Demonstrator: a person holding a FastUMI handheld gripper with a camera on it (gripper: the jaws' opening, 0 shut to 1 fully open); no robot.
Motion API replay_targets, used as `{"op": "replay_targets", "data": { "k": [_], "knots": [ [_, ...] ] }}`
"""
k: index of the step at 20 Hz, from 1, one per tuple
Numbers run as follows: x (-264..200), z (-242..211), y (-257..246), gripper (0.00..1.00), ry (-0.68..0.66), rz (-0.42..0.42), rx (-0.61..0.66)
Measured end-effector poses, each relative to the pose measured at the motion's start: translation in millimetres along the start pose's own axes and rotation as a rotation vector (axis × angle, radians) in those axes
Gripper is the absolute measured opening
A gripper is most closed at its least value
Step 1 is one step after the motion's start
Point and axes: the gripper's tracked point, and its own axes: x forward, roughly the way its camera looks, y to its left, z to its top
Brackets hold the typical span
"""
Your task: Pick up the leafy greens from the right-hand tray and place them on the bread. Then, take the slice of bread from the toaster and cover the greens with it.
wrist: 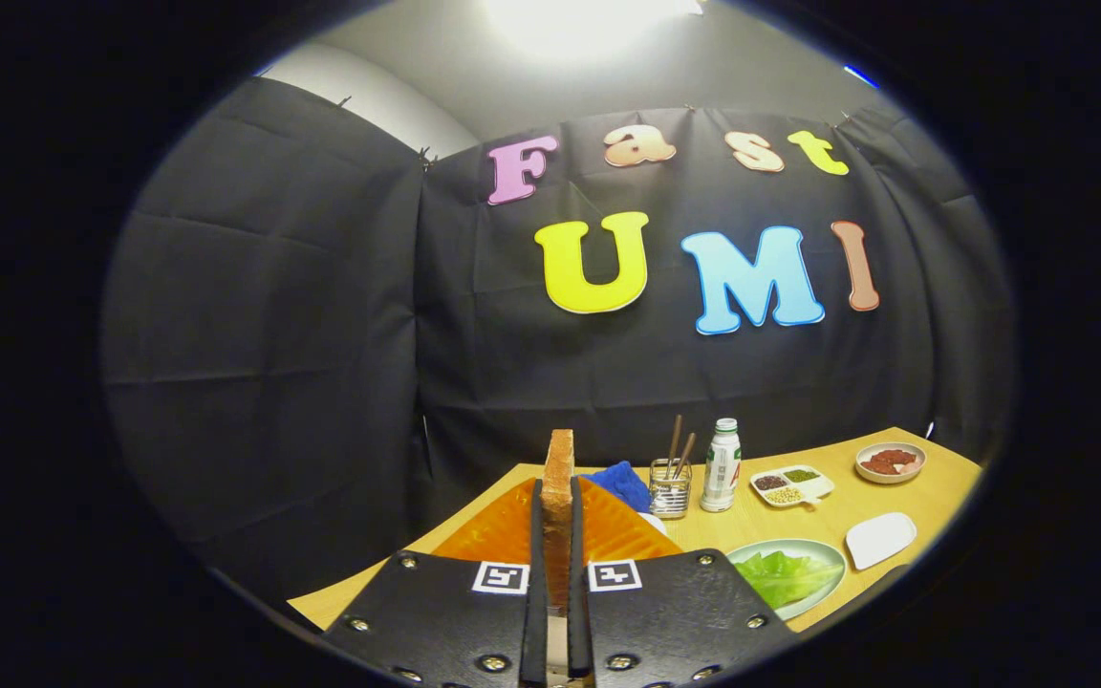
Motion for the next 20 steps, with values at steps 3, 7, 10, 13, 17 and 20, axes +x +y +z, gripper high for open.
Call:
{"op": "replay_targets", "data": {
  "k": [3, 7, 10, 13, 17, 20],
  "knots": [
    [-10, 3, -29, 0.08, -0.017, -0.031, -0.048],
    [-15, -7, -74, 0.08, 0.005, -0.079, -0.054],
    [-14, -11, -107, 0.08, 0.016, -0.109, -0.042],
    [-16, -26, -139, 0.08, 0.01, -0.139, -0.037],
    [-16, -57, -165, 0.08, 0.065, -0.157, -0.066],
    [-17, -77, -177, 0.08, 0.084, -0.15, -0.059]
  ]
}}
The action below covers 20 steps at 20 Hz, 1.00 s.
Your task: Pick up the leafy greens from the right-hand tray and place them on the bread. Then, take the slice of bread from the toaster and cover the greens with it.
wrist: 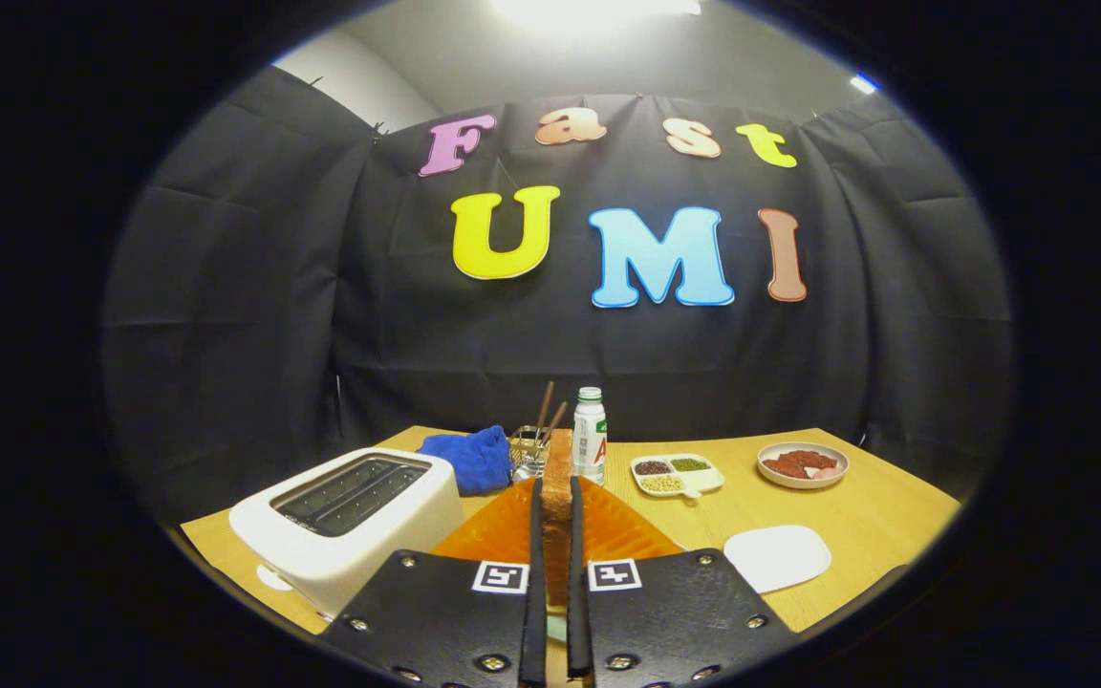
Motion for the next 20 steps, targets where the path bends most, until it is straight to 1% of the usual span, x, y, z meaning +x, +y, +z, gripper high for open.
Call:
{"op": "replay_targets", "data": {
  "k": [2, 7, 10, 13, 16, 17, 20],
  "knots": [
    [1, -11, -2, 0.08, 0.015, 0.03, 0.007],
    [0, -25, -14, 0.08, 0.034, 0.055, -0.004],
    [3, -34, -10, 0.08, 0.045, 0.106, 0.012],
    [15, -42, -9, 0.08, 0.057, 0.141, 0.061],
    [27, -65, -7, 0.08, 0.135, 0.179, 0.147],
    [30, -69, -8, 0.08, 0.152, 0.185, 0.177],
    [39, -76, -27, 0.08, 0.16, 0.145, 0.191]
  ]
}}
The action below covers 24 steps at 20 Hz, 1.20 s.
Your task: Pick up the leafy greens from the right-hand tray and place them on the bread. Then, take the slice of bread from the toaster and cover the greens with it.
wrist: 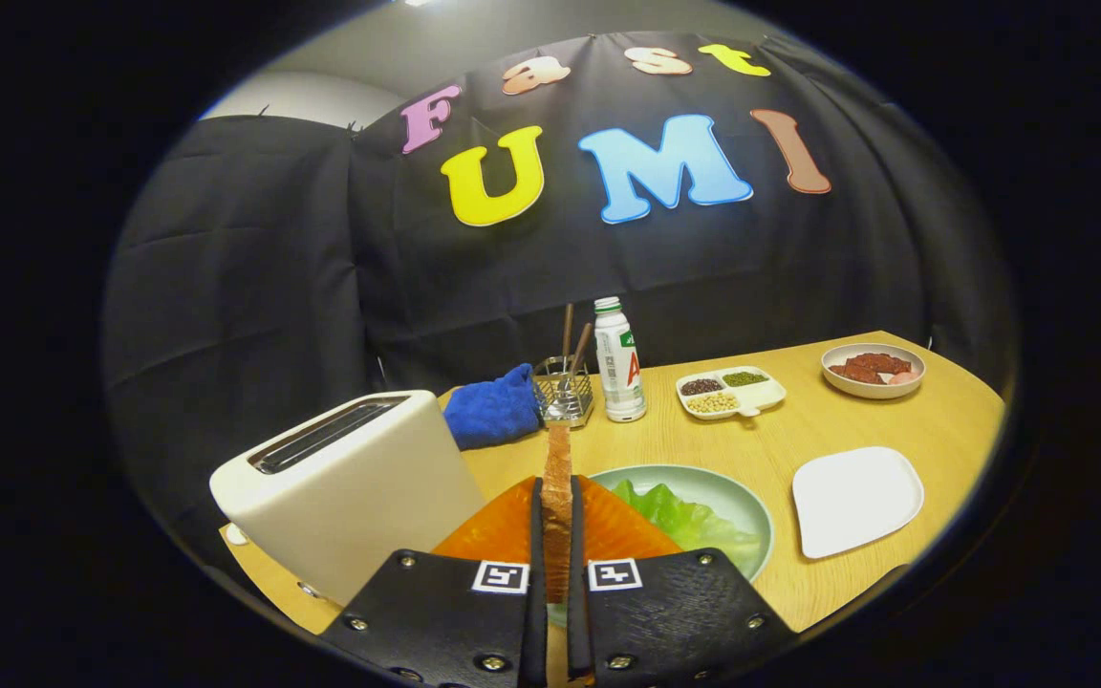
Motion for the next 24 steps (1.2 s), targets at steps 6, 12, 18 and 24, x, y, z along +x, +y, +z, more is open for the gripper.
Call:
{"op": "replay_targets", "data": {
  "k": [6, 12, 18, 24],
  "knots": [
    [8, -7, -32, 0.08, 0.024, -0.044, 0.013],
    [6, -10, -47, 0.2, -0.001, -0.096, -0.14],
    [3, -2, -59, 0.34, -0.038, -0.159, -0.225],
    [-12, 21, -77, 0.34, -0.088, -0.187, -0.218]
  ]
}}
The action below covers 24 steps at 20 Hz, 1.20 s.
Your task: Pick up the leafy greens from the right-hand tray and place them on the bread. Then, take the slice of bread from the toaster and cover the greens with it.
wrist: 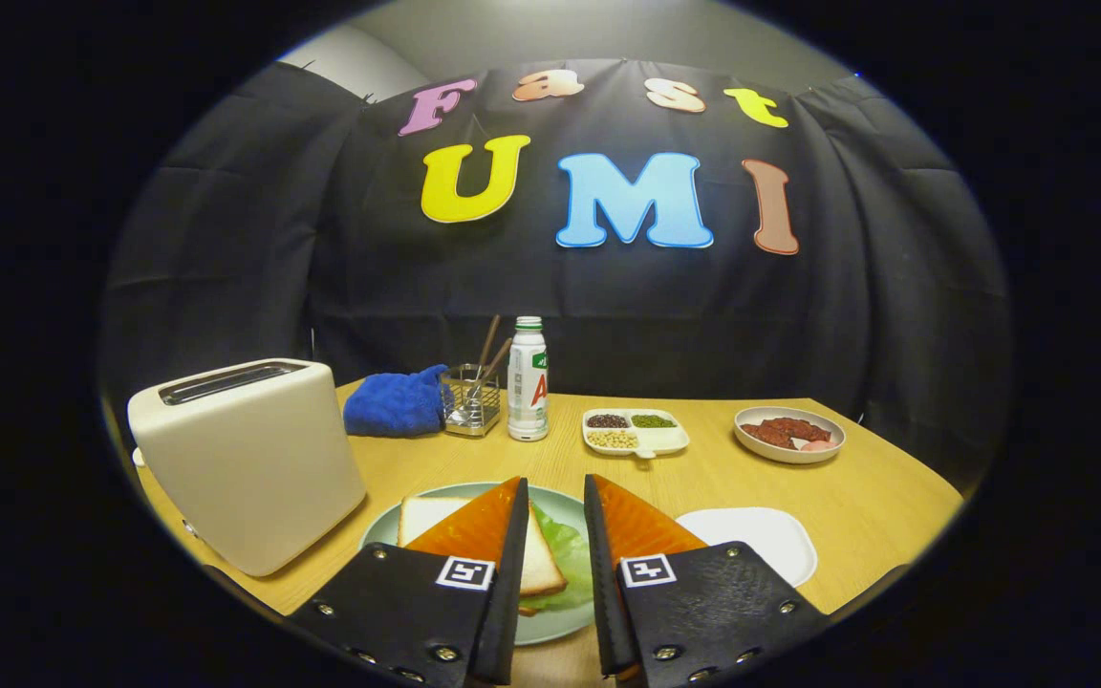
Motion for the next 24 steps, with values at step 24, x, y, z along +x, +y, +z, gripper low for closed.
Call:
{"op": "replay_targets", "data": {
  "k": [24],
  "knots": [
    [-27, 22, -228, 0.34, -0.159, -0.148, -0.135]
  ]
}}
